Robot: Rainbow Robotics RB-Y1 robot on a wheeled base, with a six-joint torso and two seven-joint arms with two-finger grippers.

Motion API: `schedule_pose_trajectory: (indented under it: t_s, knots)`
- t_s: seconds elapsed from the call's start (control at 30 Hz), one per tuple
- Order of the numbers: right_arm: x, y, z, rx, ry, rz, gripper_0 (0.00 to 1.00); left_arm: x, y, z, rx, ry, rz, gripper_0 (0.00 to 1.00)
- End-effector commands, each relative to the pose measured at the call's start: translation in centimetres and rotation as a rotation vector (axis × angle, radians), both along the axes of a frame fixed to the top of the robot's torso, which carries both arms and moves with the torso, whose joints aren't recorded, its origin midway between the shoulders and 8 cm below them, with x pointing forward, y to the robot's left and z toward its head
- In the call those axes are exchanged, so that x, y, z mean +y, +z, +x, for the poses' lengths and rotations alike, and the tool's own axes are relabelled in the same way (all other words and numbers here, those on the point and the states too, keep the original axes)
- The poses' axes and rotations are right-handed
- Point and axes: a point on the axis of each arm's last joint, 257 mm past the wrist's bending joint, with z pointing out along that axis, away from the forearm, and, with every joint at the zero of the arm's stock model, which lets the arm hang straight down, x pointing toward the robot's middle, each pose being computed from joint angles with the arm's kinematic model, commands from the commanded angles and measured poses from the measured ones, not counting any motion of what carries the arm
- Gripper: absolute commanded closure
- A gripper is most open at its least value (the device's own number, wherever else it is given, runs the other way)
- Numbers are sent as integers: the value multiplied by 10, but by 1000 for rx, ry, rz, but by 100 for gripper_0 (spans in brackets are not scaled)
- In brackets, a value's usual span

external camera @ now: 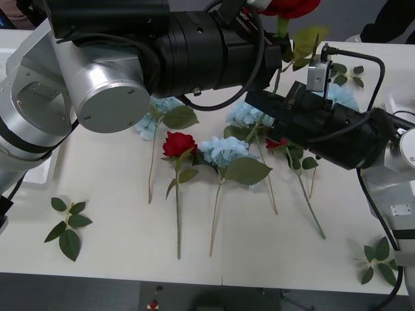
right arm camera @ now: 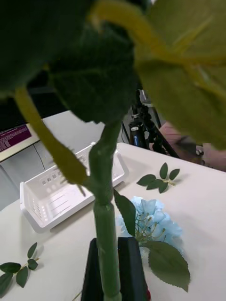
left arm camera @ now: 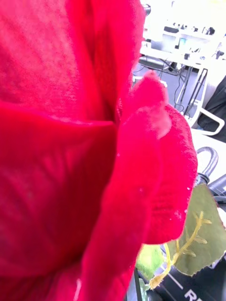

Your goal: Put the red flowers into the right box and the blue flowers into the left box

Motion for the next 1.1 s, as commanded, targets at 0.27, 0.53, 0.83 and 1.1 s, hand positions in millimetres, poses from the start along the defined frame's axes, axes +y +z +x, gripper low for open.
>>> schedule_pose_trajectory:
  t_s: [0.27,0.53,0.83,1.1]
  knots:
    - [7,7,-4,-32,23,-17,100,-3,32,-3,-29,-4,-46,0]
    - [-13,0,4,19,-6,-51,100,-3,32,-3,-29,-4,-46,0]
    - [-116,-42,31,456,-135,-38,100,14,34,5,13,13,-105,0]
    - [-321,-95,23,836,-440,-192,100,147,-46,-16,552,180,82,0]
